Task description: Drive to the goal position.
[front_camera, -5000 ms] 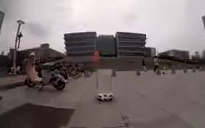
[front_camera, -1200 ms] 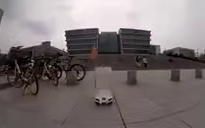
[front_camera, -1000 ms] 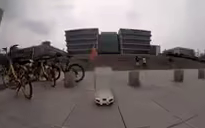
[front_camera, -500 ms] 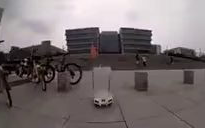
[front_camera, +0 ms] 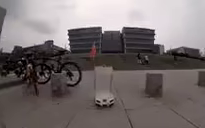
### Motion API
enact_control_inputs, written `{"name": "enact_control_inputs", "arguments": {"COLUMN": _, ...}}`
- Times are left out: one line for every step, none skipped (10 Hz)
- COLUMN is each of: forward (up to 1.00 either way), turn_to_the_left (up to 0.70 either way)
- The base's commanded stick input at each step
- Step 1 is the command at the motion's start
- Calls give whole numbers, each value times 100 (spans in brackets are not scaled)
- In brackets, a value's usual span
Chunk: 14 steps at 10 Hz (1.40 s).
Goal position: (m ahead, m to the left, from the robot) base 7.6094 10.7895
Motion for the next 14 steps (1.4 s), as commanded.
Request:
{"name": "enact_control_inputs", "arguments": {"forward": 100, "turn_to_the_left": 0}}
{"name": "enact_control_inputs", "arguments": {"forward": 100, "turn_to_the_left": 0}}
{"name": "enact_control_inputs", "arguments": {"forward": 100, "turn_to_the_left": 0}}
{"name": "enact_control_inputs", "arguments": {"forward": 100, "turn_to_the_left": 0}}
{"name": "enact_control_inputs", "arguments": {"forward": 100, "turn_to_the_left": 0}}
{"name": "enact_control_inputs", "arguments": {"forward": 100, "turn_to_the_left": 0}}
{"name": "enact_control_inputs", "arguments": {"forward": 100, "turn_to_the_left": 0}}
{"name": "enact_control_inputs", "arguments": {"forward": 100, "turn_to_the_left": 0}}
{"name": "enact_control_inputs", "arguments": {"forward": 100, "turn_to_the_left": 0}}
{"name": "enact_control_inputs", "arguments": {"forward": 100, "turn_to_the_left": 0}}
{"name": "enact_control_inputs", "arguments": {"forward": 100, "turn_to_the_left": 0}}
{"name": "enact_control_inputs", "arguments": {"forward": 100, "turn_to_the_left": 3}}
{"name": "enact_control_inputs", "arguments": {"forward": 100, "turn_to_the_left": 27}}
{"name": "enact_control_inputs", "arguments": {"forward": 100, "turn_to_the_left": 27}}
